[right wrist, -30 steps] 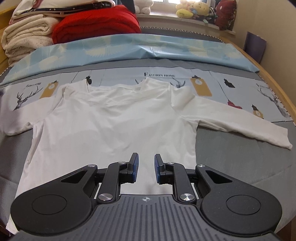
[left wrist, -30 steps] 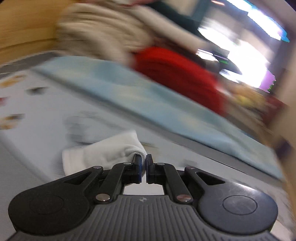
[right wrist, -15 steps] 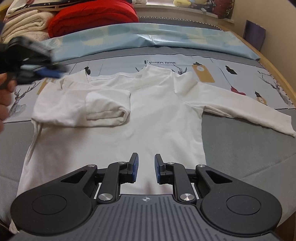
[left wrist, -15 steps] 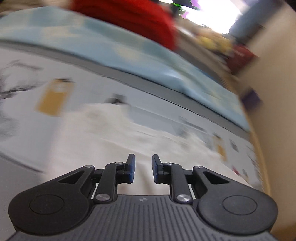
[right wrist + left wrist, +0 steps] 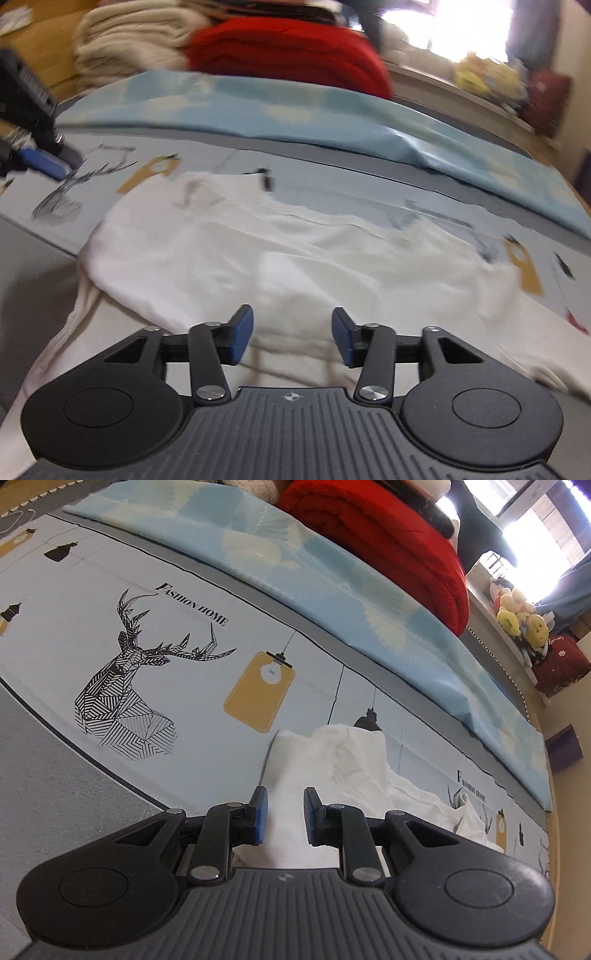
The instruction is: Fold small clothes
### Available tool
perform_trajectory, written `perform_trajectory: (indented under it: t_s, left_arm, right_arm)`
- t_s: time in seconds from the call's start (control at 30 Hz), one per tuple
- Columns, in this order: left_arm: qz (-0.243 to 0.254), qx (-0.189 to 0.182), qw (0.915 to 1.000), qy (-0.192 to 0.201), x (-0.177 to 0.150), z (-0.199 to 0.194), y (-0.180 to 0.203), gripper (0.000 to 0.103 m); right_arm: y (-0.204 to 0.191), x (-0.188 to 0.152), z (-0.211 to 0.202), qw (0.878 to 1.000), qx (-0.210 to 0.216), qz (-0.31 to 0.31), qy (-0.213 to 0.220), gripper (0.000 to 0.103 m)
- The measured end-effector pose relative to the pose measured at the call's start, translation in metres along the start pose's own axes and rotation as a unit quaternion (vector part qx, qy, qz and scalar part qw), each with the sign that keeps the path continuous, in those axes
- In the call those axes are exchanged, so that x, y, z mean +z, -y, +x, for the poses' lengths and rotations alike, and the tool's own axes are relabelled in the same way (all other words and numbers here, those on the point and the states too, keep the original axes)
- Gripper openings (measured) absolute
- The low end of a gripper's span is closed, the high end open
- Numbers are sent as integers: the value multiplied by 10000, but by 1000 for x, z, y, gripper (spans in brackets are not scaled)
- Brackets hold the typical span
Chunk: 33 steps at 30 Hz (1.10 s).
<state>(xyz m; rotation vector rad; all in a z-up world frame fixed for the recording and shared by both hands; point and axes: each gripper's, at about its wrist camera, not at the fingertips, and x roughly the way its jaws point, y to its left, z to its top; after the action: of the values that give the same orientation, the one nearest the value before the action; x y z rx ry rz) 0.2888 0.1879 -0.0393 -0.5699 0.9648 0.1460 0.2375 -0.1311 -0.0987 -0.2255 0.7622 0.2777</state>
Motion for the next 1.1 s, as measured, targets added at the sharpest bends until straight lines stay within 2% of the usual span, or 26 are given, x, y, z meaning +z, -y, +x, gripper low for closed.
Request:
perform_trajectory:
  t_s: [0.07,0.13,0.17,0.2,0.23,0.3,0.37,0.4,0.47,0.53,0.57,0.63,0.7,0.8,0.93,1.1]
  left_arm:
    - [20,20,10000,-35,-1,3,1,21]
    - [58,11,10000,-64,-2,7,6,21]
    - [90,7,9999,-78,-4,9,9,21]
    - [132,-3,9999,-94,-5,11,12,21]
    - [173,-14,9998,-110,-6,13,15,21]
    - [245,-44,9996,-148,-8,17,22,21]
    - [282,-58,9995,-159,-9,19,26,21]
    - [296,-59,9994,-164,-10,20,28,21]
    - [342,-57,9993,-168,-12,23,32,21]
    - [407,-21,9990,-195,-13,26,34,21]
    - [440,9,9988,-218,-15,28,35,21]
    - [498,75,9984,-271,-17,33,36,21]
    - [524,106,9980,-328,-19,38,36,21]
    - [498,118,9977,-436,-23,47,38,24]
    - [486,98,9970,-595,-29,58,41,30]
    - [671,293,9939,-820,-41,78,46,52]
  right_arm:
    - [-13,0,22,9995,33,-177,-257,50]
    - [-21,-4,38,9974,-18,-415,-594,43]
    - [-22,-6,41,9962,-71,-536,-681,37]
    - [-20,-5,42,9961,-115,-578,-651,17]
    - [-15,-1,40,9968,-108,-514,-610,6]
    - [7,12,26,9996,-39,-42,-287,6]
    - [41,27,1,9970,73,679,353,6]
    - [62,32,-13,9918,25,1061,711,6]
    - [113,33,-38,9699,-225,1970,1412,6]
    - [162,19,-47,9446,-593,2803,1603,6]
    - [187,9,-43,9333,-784,3195,1437,6]
    - [222,-11,-31,9188,-1030,3669,1027,6]
    - [240,-24,-22,9140,-1094,3843,704,6]
    - [254,-36,-9,9134,-902,3962,250,6]
    - [265,-39,-2,9125,-853,4001,81,6]
    - [273,-41,-1,9011,-791,4259,183,6]
